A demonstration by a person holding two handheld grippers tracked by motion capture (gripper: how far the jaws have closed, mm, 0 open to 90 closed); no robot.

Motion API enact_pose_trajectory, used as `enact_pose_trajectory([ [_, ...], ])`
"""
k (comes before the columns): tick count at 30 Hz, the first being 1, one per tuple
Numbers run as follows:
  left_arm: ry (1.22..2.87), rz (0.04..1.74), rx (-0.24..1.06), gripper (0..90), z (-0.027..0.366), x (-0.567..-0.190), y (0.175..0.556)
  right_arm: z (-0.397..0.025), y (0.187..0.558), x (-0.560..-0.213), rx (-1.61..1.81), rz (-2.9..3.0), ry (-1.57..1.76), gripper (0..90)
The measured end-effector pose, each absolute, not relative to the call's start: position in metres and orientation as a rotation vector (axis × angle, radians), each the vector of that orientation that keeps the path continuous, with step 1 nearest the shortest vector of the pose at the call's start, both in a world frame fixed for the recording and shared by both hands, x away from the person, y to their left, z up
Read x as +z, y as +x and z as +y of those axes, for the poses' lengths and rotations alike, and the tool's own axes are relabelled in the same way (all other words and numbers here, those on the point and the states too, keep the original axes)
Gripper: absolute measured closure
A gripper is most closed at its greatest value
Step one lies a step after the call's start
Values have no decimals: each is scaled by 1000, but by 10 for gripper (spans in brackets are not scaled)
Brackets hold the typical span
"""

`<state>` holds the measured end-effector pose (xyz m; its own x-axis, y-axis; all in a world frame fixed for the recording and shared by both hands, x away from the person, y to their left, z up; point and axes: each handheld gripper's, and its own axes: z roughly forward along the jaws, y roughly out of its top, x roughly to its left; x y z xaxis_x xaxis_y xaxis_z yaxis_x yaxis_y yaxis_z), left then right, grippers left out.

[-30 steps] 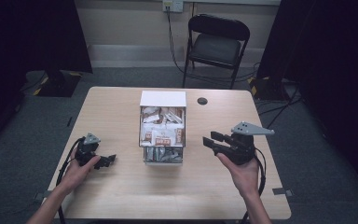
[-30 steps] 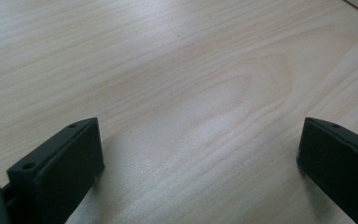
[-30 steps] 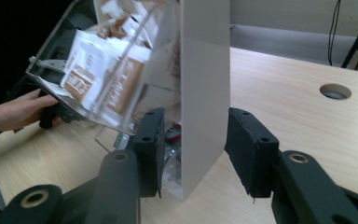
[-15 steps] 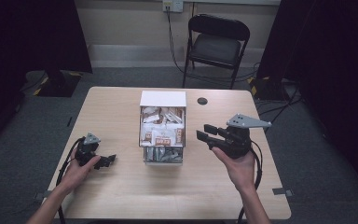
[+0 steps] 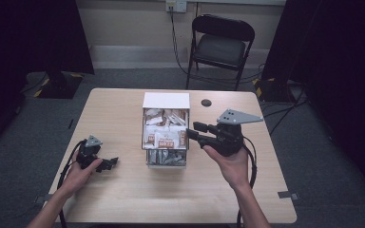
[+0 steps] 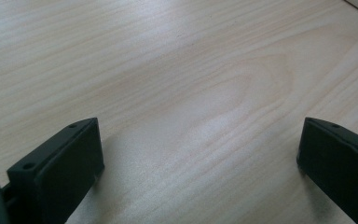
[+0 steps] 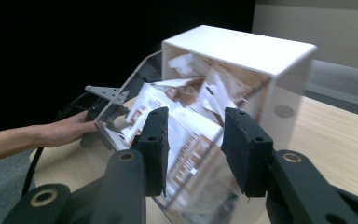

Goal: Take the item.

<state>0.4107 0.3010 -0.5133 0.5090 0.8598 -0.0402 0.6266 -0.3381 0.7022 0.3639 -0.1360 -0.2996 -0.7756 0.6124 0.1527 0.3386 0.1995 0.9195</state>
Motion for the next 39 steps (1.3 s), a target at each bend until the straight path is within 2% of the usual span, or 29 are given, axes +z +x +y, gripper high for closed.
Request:
enact_pose_trajectory([
  [12,2082,1210,448,0,301,-513,411,-100,382,-307,1580,2336,840,655],
  [39,2082,1210,448,0,301,-513,411,-90,393,-322,1517,2437,834,743],
])
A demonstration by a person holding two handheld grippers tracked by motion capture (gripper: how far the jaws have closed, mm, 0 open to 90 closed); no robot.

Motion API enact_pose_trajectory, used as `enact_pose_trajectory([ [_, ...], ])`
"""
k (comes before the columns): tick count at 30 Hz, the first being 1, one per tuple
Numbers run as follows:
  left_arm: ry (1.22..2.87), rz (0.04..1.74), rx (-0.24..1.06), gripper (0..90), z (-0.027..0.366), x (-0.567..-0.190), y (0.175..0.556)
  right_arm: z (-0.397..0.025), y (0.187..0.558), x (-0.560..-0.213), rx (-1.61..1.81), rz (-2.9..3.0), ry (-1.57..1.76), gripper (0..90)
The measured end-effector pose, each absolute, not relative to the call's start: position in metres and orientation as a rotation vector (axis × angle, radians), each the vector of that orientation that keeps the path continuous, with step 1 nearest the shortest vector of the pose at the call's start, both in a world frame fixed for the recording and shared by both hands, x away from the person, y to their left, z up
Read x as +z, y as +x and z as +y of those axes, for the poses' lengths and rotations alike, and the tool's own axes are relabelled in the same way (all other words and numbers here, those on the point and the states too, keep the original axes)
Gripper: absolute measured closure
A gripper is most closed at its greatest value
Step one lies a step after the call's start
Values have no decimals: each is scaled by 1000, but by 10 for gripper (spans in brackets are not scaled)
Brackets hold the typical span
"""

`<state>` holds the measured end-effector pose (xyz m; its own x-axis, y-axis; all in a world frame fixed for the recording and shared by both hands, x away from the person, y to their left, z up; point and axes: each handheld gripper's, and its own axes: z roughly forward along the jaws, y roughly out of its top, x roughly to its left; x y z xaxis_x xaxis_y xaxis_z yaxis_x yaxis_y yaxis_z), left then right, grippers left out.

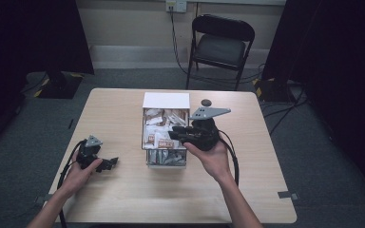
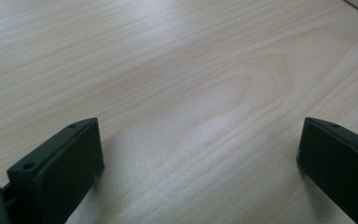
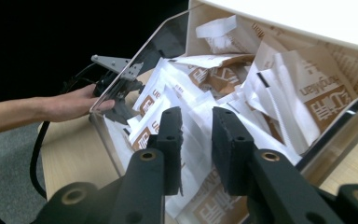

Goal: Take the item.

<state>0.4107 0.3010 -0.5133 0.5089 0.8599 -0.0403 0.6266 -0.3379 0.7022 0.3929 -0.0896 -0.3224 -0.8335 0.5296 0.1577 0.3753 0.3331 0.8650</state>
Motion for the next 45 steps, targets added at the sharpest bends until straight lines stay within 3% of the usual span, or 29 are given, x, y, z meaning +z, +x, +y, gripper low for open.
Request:
enact_pose_trajectory([
  [17,2082,1210,448,0,301,-513,411,-78,393,-324,1572,2495,765,749],
  [27,2082,1210,448,0,301,-513,411,-77,390,-327,1596,2510,713,889],
  [45,2083,1210,448,0,301,-513,411,-88,391,-323,1634,2454,750,900],
])
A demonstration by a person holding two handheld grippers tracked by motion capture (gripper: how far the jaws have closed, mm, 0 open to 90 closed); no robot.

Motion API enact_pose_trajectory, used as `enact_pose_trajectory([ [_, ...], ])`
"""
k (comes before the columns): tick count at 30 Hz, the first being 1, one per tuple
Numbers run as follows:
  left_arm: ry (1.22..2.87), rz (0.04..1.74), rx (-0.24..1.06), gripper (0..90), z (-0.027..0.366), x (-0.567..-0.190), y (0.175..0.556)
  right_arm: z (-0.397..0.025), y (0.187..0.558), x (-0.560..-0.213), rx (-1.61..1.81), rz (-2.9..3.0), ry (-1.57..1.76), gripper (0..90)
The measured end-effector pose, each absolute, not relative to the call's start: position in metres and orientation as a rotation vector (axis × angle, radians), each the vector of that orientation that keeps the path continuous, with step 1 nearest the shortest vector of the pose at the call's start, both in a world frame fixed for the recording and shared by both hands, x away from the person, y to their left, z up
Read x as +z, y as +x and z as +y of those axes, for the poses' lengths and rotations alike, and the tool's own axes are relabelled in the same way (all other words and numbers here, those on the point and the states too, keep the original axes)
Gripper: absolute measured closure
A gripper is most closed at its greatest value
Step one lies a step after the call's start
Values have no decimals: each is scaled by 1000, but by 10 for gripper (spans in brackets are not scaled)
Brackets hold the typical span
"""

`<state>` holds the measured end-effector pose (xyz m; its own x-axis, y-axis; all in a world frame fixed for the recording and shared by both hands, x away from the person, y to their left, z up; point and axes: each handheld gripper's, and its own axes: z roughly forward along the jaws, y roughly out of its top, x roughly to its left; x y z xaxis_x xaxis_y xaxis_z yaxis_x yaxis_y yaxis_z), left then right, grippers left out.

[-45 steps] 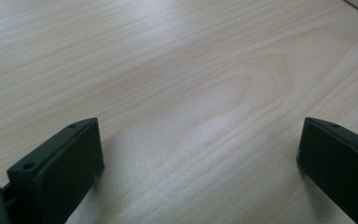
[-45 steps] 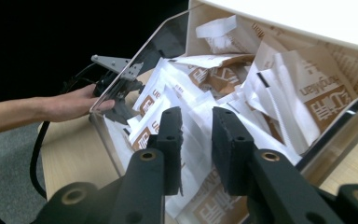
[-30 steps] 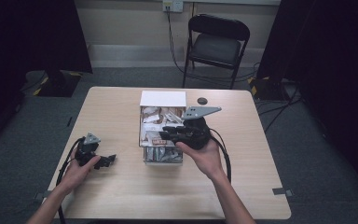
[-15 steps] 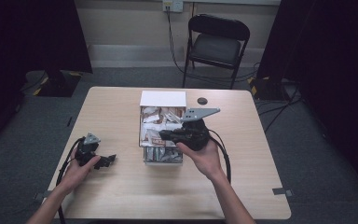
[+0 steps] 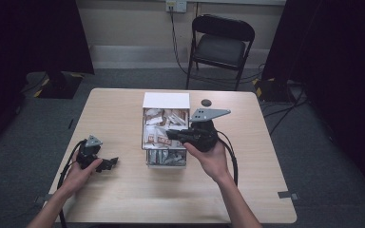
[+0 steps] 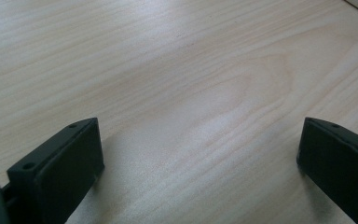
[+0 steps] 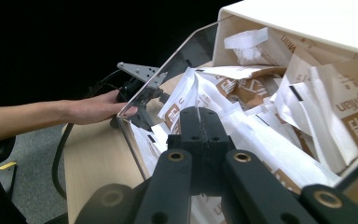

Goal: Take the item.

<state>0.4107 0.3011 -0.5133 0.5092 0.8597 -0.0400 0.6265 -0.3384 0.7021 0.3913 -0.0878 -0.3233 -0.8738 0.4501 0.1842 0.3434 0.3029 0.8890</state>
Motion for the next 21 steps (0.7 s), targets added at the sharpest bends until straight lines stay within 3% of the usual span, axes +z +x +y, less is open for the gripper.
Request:
enact_pose_trajectory([
  [21,2082,1210,448,0,301,-513,411,-99,388,-312,1672,2385,760,900],
])
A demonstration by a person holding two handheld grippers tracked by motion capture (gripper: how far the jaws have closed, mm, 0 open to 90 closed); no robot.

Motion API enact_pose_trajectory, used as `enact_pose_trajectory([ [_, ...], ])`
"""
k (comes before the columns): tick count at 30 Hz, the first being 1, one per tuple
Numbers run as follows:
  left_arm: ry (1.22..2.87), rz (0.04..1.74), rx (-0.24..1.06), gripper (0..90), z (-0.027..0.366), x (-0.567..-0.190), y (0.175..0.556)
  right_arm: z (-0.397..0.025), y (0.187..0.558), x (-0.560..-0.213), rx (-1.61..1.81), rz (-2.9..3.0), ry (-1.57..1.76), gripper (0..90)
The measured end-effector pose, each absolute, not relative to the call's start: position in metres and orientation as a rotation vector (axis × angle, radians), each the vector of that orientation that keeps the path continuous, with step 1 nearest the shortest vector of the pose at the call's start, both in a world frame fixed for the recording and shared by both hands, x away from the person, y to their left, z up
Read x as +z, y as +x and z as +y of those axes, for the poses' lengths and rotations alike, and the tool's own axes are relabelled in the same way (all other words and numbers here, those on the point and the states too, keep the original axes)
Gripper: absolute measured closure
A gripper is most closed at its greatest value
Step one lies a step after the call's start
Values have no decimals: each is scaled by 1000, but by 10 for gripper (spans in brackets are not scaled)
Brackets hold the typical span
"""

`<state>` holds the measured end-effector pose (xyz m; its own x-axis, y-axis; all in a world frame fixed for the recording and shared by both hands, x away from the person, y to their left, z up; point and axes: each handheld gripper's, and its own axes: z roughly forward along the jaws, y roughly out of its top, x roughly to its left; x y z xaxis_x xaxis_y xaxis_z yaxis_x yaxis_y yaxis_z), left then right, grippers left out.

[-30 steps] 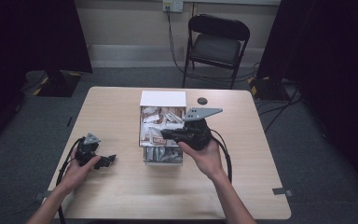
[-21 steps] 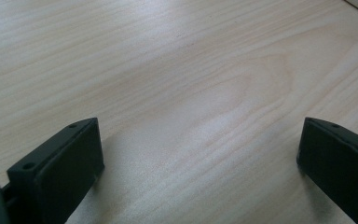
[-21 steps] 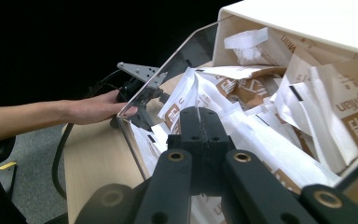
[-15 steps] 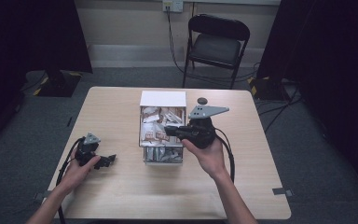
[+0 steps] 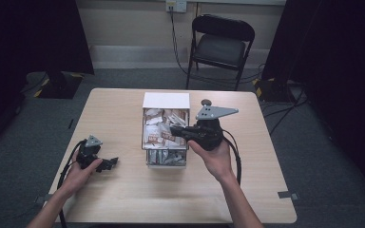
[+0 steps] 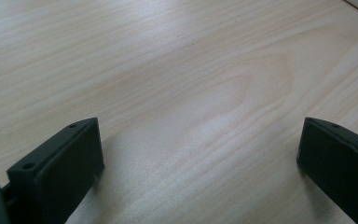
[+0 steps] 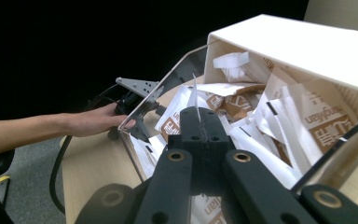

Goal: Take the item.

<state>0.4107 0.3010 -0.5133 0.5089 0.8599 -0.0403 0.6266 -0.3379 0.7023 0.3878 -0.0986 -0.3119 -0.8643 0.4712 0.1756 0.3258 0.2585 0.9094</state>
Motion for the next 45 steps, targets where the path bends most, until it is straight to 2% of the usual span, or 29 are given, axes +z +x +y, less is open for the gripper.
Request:
enact_pose_trajectory([
  [45,2082,1210,448,0,301,-513,411,-138,370,-286,1714,2260,785,900],
])
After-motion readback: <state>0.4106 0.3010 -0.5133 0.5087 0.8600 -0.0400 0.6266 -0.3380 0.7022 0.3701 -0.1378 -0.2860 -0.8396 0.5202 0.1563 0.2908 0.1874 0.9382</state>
